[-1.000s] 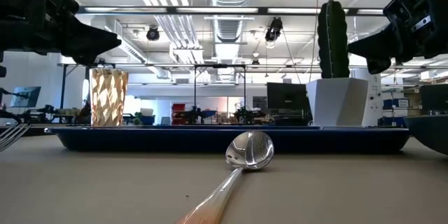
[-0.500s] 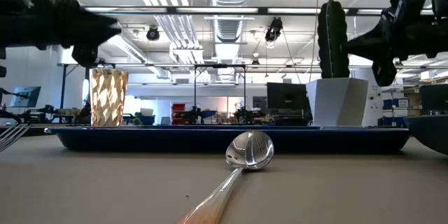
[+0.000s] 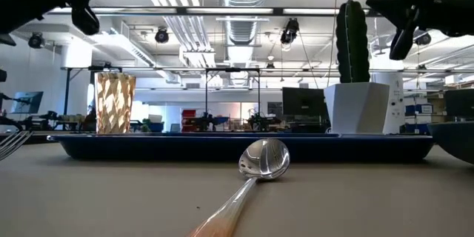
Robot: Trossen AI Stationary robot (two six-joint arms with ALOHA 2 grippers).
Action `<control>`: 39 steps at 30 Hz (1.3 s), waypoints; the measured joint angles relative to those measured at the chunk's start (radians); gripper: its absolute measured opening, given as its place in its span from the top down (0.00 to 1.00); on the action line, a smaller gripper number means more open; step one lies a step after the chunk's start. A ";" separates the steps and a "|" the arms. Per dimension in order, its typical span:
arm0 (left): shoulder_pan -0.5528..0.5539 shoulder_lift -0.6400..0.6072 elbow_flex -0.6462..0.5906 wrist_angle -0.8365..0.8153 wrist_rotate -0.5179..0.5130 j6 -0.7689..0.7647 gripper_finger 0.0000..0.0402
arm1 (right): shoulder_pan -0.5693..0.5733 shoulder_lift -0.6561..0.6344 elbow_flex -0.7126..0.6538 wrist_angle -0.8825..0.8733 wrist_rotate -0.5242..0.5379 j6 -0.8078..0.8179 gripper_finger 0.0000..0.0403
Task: Pick and place plate/cup/fork/spoon on tray
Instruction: Put the black plate on the blue tray
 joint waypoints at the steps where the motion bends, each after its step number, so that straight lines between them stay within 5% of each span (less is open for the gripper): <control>1: 0.000 0.001 0.000 0.025 0.001 0.000 0.73 | 0.000 0.000 0.000 0.003 0.000 0.001 0.98; 6: 0.000 0.004 0.000 0.027 0.000 -0.006 0.73 | 0.000 0.000 0.005 0.031 -0.017 0.029 0.98; 19: 0.000 0.014 0.000 0.030 -0.018 -0.006 0.73 | 0.000 0.029 0.169 0.029 -0.108 -0.217 0.98; 29: 0.000 0.067 0.009 0.133 -0.076 0.094 0.73 | 0.000 0.180 0.299 0.016 -0.150 -0.226 0.98; 34: 0.000 0.111 0.103 0.134 -0.056 0.164 0.73 | 0.000 0.332 0.471 -0.119 -0.121 -0.268 0.92; 39: 0.000 0.148 0.240 -0.036 0.008 0.239 0.73 | 0.000 0.475 0.735 -0.464 -0.106 -0.271 0.79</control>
